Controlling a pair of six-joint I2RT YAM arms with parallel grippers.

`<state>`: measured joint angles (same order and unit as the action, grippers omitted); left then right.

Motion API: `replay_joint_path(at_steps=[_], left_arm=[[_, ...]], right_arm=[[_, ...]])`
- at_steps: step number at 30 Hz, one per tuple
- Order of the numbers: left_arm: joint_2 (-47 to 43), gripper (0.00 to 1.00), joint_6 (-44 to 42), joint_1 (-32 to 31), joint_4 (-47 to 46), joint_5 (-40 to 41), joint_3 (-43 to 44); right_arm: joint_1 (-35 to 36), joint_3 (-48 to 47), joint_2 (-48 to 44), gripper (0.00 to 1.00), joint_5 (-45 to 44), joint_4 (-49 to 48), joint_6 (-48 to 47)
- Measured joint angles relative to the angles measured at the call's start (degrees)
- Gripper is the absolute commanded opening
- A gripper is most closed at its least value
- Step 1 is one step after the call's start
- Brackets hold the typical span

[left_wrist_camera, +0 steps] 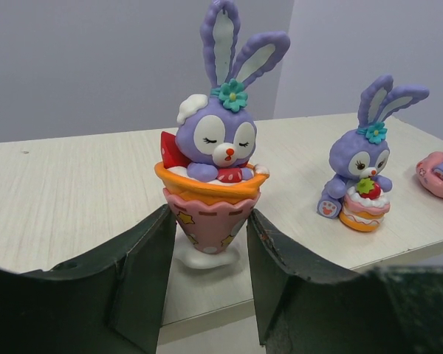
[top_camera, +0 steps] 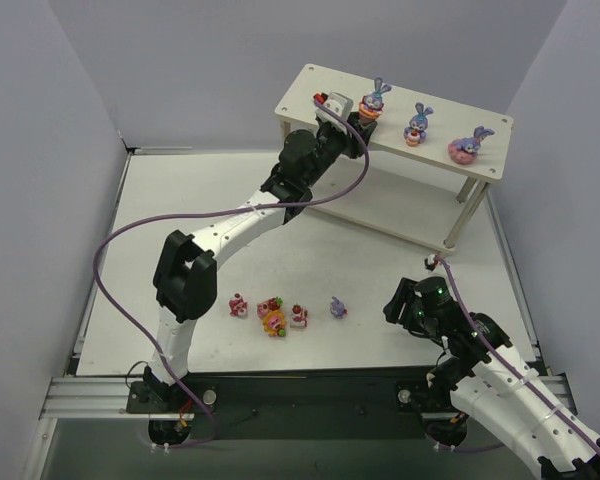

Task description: Place and organize the plastic toys onto the shelf

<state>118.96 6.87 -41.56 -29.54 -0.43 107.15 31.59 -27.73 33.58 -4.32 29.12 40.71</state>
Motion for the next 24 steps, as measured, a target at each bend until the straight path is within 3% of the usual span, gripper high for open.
replay_joint_path(at_steps=[3,6,11,24], left_arm=[[0.0,0.53,-0.1,0.0,-1.5,0.0,-0.8],[-0.1,0.43,-0.1,0.0,-2.5,0.0,-1.4],[-0.2,0.39,-0.2,0.0,-3.1,0.1,-1.9],[-1.6,0.45,-1.3,0.0,-5.5,0.1,-5.3]], right_arm=[[0.0,0.0,0.0,0.53,-0.1,0.0,0.0],[0.0,0.0,0.0,0.53,-0.3,0.0,0.0],[0.0,0.0,0.0,0.52,-0.6,0.0,0.0],[0.0,0.0,0.0,0.52,-1.0,0.0,0.0]])
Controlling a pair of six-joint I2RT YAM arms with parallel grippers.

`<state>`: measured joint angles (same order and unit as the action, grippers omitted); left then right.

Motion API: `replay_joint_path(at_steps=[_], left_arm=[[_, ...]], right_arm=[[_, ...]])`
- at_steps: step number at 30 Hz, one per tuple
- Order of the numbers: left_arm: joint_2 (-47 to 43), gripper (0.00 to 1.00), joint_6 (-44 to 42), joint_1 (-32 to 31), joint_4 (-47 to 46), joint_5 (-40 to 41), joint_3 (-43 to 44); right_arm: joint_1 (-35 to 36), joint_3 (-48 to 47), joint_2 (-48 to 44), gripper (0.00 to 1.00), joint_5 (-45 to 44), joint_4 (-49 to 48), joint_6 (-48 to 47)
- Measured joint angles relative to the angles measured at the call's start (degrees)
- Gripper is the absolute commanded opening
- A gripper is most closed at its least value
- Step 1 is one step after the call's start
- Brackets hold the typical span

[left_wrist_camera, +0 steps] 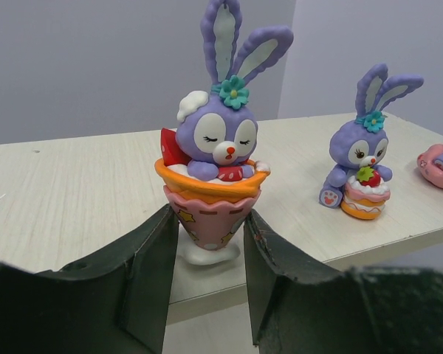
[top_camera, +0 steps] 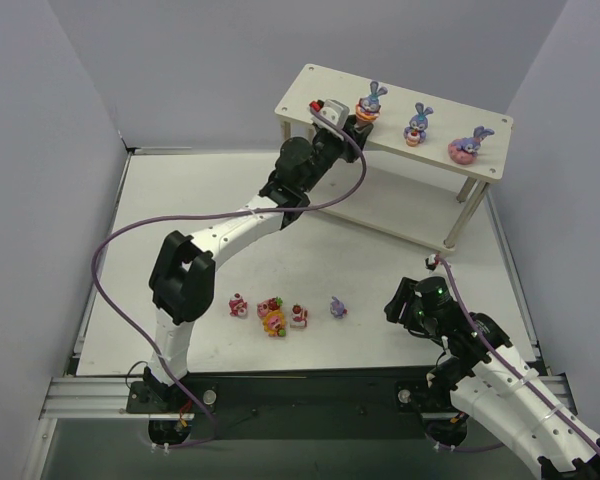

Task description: Place and organize the plastic toys onto the shelf

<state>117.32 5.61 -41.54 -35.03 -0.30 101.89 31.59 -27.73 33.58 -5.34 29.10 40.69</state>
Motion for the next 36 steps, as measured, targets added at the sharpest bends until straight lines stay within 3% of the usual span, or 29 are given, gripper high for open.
replay_joint_path(at_steps=[16,23,24,36], left_arm=[[-0.6,0.67,-1.7,-0.4,-2.4,0.0,-2.3],[-2.2,0.85,-2.4,-0.4,-3.9,0.2,-5.2],[-2.6,0.97,-2.4,-0.4,-3.9,0.3,-5.7],[-11.8,0.97,-2.1,-0.4,-5.8,3.6,-19.1]], right_arm=[[0.0,0.0,0.0,0.52,-0.4,0.0,0.0],[0.0,0.0,0.0,0.52,-0.4,0.0,0.0],[0.0,0.0,0.0,0.53,-0.4,0.0,0.0],[0.0,0.0,0.8,0.65,-1.1,0.0,0.0]])
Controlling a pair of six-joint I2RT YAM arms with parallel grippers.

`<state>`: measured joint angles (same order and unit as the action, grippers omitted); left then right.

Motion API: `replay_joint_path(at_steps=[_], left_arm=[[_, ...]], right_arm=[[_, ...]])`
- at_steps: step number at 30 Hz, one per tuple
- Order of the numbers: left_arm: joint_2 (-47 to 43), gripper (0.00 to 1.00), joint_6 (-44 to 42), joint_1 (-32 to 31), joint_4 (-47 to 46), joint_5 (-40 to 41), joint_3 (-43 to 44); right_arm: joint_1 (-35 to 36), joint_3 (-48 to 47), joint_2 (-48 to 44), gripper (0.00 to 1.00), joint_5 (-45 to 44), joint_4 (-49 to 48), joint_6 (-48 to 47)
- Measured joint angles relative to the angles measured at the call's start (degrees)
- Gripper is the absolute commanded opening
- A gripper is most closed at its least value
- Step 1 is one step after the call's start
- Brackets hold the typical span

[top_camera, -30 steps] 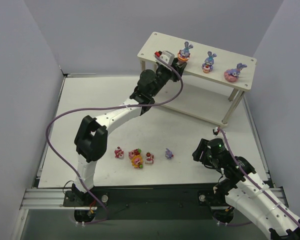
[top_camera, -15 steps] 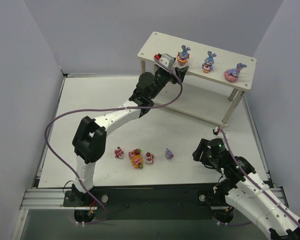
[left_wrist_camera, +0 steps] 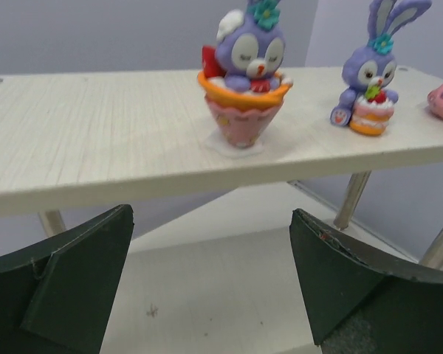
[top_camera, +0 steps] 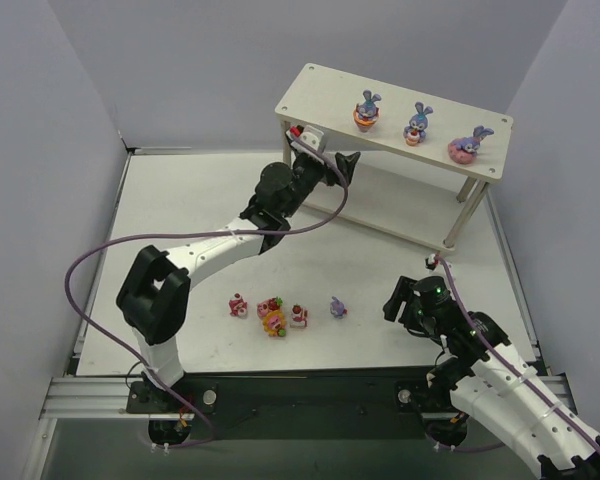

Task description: Place and organize the plastic toys onto the shelf

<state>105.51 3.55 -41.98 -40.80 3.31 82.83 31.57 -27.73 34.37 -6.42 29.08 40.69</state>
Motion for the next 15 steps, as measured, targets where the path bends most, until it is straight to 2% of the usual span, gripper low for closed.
replay_joint_path(at_steps=[9,15], left_arm=[[-15.5,0.97,5.5,-0.6,5.7,9.4,-21.3],[-27.0,0.97,11.3,-1.0,15.0,13.0,-27.8]], right_arm=[[-0.2,-0.1,1.6,0.65,-0.2,-1.5,-0.6],[-0.5,-0.1,4.7,0.63,1.6,-4.6,-1.9]])
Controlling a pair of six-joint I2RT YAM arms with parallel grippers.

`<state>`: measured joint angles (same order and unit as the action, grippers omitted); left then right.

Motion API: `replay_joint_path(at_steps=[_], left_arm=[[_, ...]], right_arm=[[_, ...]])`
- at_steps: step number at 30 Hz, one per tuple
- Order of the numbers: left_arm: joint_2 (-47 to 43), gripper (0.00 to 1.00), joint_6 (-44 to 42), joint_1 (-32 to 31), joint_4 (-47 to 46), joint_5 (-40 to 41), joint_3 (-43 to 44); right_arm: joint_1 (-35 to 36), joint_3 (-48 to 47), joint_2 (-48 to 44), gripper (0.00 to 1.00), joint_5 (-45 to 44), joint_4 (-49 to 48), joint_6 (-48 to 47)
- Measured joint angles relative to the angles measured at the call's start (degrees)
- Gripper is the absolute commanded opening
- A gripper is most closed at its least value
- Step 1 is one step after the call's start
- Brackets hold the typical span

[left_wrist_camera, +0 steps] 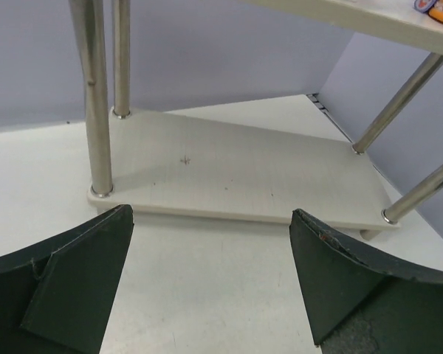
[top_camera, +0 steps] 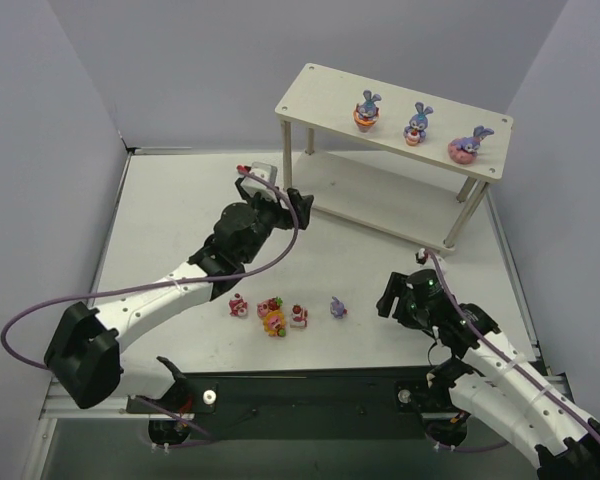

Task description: Place and organize the plastic toys onto the shelf

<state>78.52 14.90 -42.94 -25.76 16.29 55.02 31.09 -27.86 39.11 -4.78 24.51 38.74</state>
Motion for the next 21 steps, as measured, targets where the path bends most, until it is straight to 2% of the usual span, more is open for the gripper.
replay_joint_path(at_steps=[3,5,13,16,21], left_arm=[[-4.4,0.97,2.4,-1.1,1.9,0.4,-4.5],[-6.5,0.93,3.9,-3.3,2.7,1.4,-8.2],[-5.5,0.76,9.0,-19.3,4.9,7.1,-18.0],[-3.0,0.76,8.7,-22.1,3.5,7.3,-20.4],[-2.1,0.80,5.5,-22.2,-4.2,3.3,-27.0]], right_arm=[[-0.1,0.0,1.2,0.59,0.9,-1.4,-0.7],[-0.2,0.0,1.8,0.54,1.4,-2.2,-1.0],[-0.4,0.0,2.7,0.52,2.3,-4.0,-1.2],[-0.4,0.2,2.6,0.52,2.7,-4.2,-1.2],[-0.4,1.1,0.5,0.52,2.8,-4.1,-1.2]])
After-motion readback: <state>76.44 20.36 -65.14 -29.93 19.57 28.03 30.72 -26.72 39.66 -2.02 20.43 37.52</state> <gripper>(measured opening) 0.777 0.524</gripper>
